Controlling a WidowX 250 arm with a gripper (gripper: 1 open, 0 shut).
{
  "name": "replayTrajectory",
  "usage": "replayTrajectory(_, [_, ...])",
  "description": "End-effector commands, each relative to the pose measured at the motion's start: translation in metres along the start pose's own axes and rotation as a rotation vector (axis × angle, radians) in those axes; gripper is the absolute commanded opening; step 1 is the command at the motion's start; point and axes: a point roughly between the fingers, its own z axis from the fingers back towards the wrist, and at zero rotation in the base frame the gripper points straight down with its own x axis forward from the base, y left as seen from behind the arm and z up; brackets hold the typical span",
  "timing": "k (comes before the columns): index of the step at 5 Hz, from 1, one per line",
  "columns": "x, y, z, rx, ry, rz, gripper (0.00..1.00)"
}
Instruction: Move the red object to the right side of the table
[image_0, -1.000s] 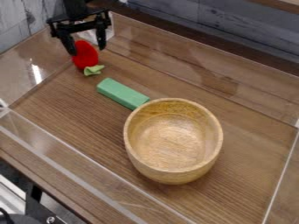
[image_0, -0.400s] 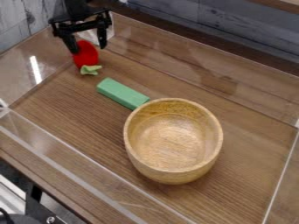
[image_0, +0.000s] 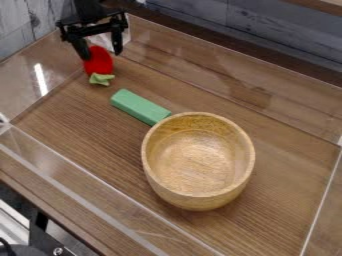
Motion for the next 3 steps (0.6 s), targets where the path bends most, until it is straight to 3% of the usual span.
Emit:
replayTrajectory(1, [0.005,-0.003,0.005,0.012,-0.051,-0.005,1.00])
replayTrajectory(3, [0.006,0.002,-0.021,0.051,-0.048,0.001,1.00])
